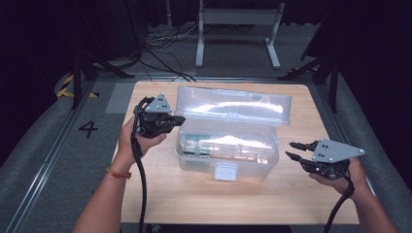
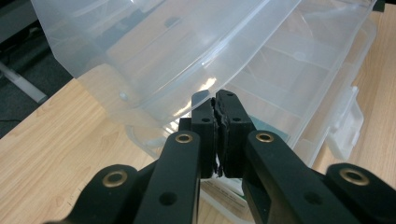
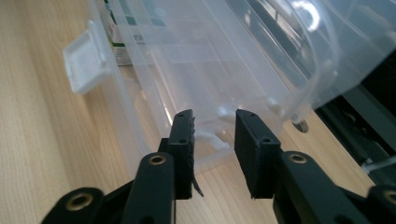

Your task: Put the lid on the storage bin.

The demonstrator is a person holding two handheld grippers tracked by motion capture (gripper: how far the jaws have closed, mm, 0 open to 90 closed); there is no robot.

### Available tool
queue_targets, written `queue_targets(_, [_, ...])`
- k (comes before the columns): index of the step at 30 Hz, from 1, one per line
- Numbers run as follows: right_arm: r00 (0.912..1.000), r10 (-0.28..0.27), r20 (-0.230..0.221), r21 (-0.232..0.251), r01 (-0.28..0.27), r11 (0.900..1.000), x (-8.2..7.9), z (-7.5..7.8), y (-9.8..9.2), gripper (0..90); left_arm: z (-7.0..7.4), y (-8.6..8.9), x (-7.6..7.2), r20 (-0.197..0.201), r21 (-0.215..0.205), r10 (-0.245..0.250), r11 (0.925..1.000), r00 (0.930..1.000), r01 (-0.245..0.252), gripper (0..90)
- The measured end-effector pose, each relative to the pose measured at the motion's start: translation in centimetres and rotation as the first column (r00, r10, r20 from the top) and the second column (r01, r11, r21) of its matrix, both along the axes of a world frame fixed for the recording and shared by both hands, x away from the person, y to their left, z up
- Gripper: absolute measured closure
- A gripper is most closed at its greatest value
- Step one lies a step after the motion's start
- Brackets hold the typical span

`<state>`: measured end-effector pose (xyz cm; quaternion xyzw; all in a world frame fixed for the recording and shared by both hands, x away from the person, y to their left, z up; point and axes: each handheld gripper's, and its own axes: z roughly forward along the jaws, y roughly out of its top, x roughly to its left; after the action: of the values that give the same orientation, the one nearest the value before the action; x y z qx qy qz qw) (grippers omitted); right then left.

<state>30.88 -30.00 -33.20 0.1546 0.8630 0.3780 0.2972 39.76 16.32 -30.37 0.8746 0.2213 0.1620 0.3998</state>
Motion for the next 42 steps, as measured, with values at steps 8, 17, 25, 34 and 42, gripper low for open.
queue_targets(8, [0.9956, -0.068, -0.065, 0.077, 0.073, 0.994, 0.0, -2.1, -2.4, 63.2, -0.5, -0.2, -0.6, -0.013, 0.062, -0.024, 0.9977, 0.9996, 0.025, 89.7])
queue_targets(17, [0.9847, -0.121, -0.125, 0.074, 0.131, 0.989, 0.4, -4.8, -3.8, 57.6, -1.2, -0.4, -1.4, -0.023, 0.104, -0.049, 0.9933, 0.9985, 0.051, 89.8])
queue_targets(25, [0.98, -0.134, -0.147, 0.064, 0.145, 0.987, 0.5, -5.9, -4.3, 56.8, -1.9, -0.4, -2.2, -0.043, 0.151, -0.065, 0.986, 0.9969, 0.071, 89.9])
queue_targets(34, [0.9753, -0.144, -0.168, 0.073, 0.158, 0.985, 0.4, -6.4, -4.3, 57.0, -3.0, -0.5, -3.6, -0.063, 0.169, -0.095, 0.9801, 0.9934, 0.105, 89.9])
queue_targets(42, [0.9731, -0.148, -0.177, 0.083, 0.165, 0.983, 0.5, -6.7, -4.4, 57.1, -4.8, -0.2, -4.8, -0.106, 0.213, -0.106, 0.9687, 0.9886, 0.127, 89.9])
